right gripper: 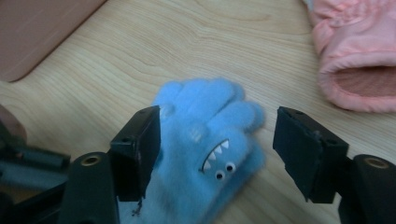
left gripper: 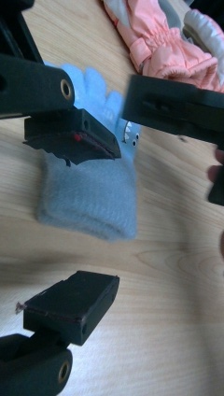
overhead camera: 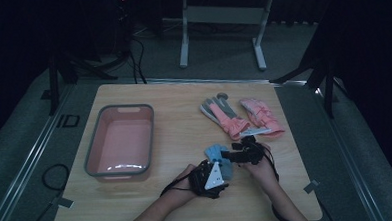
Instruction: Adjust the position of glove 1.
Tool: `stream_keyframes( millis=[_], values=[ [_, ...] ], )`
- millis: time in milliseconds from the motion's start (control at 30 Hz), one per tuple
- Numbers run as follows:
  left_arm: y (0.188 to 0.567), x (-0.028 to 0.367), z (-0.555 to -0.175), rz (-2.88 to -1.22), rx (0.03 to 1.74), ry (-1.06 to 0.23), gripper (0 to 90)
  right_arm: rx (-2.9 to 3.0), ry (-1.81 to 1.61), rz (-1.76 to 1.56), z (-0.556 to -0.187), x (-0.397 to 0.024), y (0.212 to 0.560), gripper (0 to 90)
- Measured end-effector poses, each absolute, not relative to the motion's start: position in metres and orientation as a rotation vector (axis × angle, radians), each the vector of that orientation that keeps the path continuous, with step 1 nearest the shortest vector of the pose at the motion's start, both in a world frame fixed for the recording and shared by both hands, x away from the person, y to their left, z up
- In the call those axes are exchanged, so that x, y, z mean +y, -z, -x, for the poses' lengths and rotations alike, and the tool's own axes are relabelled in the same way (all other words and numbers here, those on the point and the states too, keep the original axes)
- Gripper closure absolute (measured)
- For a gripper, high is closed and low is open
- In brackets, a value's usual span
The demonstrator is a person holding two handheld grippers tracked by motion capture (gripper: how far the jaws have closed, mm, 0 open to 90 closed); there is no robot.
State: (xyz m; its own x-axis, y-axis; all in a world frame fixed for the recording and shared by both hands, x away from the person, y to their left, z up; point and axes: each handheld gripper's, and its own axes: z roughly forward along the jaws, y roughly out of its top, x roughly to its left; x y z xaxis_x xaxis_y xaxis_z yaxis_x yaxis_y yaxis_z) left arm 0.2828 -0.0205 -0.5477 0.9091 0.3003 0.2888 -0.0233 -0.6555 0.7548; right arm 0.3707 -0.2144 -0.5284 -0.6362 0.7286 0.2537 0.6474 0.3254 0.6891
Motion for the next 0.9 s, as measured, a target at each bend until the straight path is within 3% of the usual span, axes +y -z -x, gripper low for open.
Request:
stream_keyframes(
  millis=[300,433,600,633,667,767,900],
  values=[
    [0.558,-0.026,-0.289,-2.292,0.195,-0.501,40.5,2.477,-1.121,-1.269,-0.373,-0.203,0.548,32.3],
    [0.559,-0.026,-0.29,-2.303,0.195,-0.533,50.1,2.469,-1.09,-1.231,-0.37,-0.199,0.55,33.5],
    [0.559,-0.024,-0.293,-2.304,0.227,-0.511,60.8,2.503,-1.096,-1.152,-0.363,-0.195,0.55,53.0],
    [0.559,-0.024,-0.293,-2.304,0.227,-0.511,62.9,2.503,-1.096,-1.152,-0.363,-0.195,0.55,53.0],
    [0.559,-0.024,-0.294,-2.305,0.247,-0.503,64.7,2.517,-1.108,-1.145,-0.363,-0.194,0.55,60.4],
    [0.556,-0.024,-0.297,-2.313,0.271,-0.47,69.6,2.558,-1.129,-1.138,-0.364,-0.193,0.55,71.2],
    [0.554,-0.022,-0.299,-2.313,0.295,-0.429,73.0,2.591,-1.157,-1.135,-0.366,-0.193,0.549,77.4]
  ],
)
